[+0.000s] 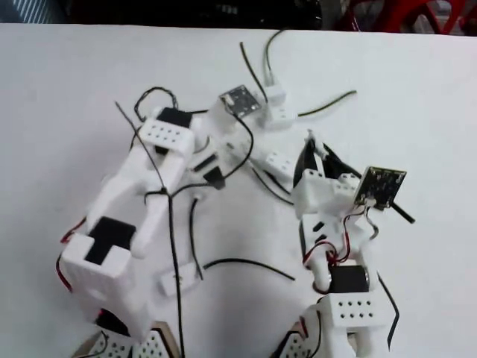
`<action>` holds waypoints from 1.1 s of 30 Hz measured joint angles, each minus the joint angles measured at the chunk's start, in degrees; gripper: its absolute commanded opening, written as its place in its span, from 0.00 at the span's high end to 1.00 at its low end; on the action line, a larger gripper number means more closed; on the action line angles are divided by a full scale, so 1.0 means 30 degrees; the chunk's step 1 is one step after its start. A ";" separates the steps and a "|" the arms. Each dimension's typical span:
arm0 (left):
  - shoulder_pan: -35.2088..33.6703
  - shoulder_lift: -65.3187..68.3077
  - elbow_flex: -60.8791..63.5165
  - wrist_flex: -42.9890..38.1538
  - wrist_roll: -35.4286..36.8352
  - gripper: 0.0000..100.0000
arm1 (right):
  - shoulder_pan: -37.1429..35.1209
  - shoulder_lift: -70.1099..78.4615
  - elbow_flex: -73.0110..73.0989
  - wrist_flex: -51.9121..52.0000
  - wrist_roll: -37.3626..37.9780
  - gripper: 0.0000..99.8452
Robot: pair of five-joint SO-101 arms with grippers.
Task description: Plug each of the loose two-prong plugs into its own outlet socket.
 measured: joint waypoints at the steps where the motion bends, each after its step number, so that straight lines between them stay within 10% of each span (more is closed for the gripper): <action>1: -0.0029 0.0000 0.0059 0.0000 0.0147 0.67 | 0.0000 0.0000 0.0000 0.0000 0.0000 0.98; 15: -0.0498 0.2930 0.0117 -0.1465 0.1436 0.85 | 0.0000 0.0000 0.0234 0.0000 0.0000 0.98; 25: -0.0147 0.2930 -0.0234 -0.1348 -0.6300 0.76 | 0.0000 0.0000 0.0234 0.0000 0.0000 0.98; 33: -0.0322 0.2110 -0.0234 -0.0117 -0.4894 0.69 | 0.0000 0.0000 0.0234 0.0000 0.0000 0.98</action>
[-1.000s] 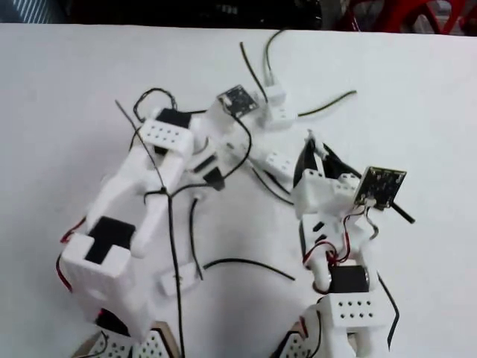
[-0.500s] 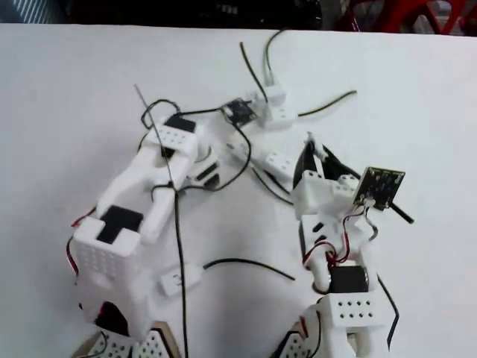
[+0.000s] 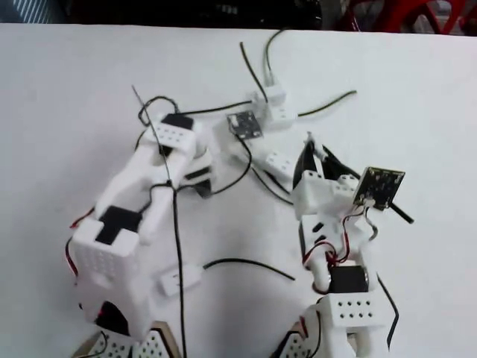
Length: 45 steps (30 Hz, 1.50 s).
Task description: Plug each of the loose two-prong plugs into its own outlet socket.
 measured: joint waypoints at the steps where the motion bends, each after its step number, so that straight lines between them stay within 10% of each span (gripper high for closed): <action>1: 0.0029 -0.0469 0.0000 0.0234 0.0469 0.69 | 0.0000 0.0000 0.0000 0.0000 0.0000 0.98; 22: -0.6505 -1.0374 0.1260 0.5451 1.0960 0.70 | -0.5011 0.0000 -0.2256 0.7062 0.4015 0.98; 45: -0.8029 -2.0747 1.9194 -0.7941 1.4769 0.70 | -0.9289 1.7495 -1.5648 1.0227 0.4864 0.98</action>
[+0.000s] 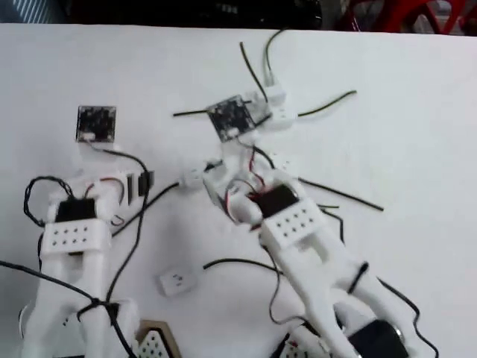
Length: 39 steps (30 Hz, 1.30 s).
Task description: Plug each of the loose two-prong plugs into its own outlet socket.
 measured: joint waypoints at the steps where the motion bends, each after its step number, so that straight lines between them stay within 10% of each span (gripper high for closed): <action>1: -0.0264 0.0000 0.0205 -0.0234 0.0147 0.70 | 0.0000 0.0850 -0.0645 0.0059 0.0000 0.98; 39: -0.0908 -0.0117 0.1143 -0.0791 0.0352 0.78 | 0.0703 1.0081 -0.6300 0.0234 0.1055 0.98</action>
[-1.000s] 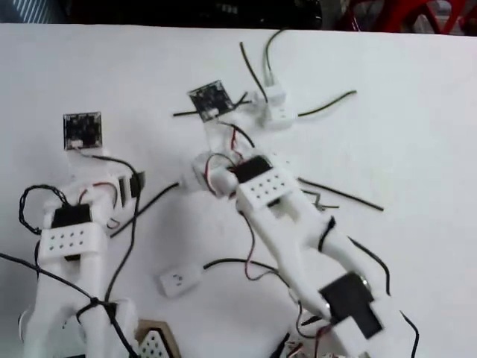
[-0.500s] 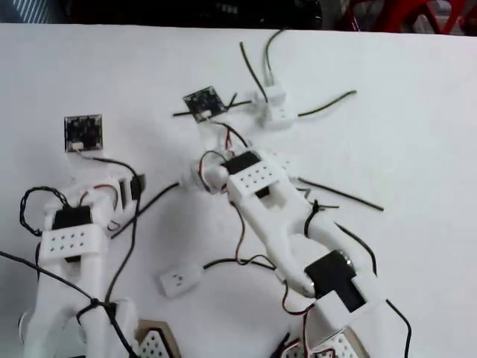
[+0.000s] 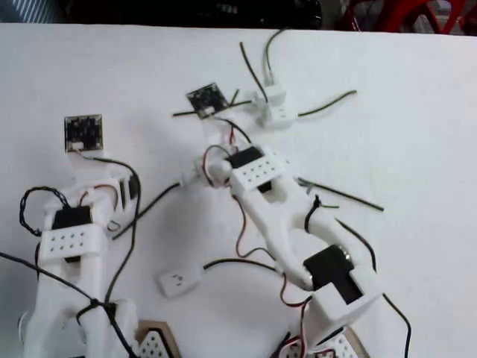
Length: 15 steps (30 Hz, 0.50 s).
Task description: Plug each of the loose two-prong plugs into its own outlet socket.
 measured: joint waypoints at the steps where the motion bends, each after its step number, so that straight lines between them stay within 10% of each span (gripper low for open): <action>1: 0.0000 0.0000 0.0000 0.0000 0.0000 0.78 | 0.0000 0.0117 -0.0205 0.0234 0.0000 0.98; 15: 0.0000 0.0000 0.0000 0.0000 0.0000 0.78 | 0.0029 0.0674 -0.3077 0.4806 0.0000 0.98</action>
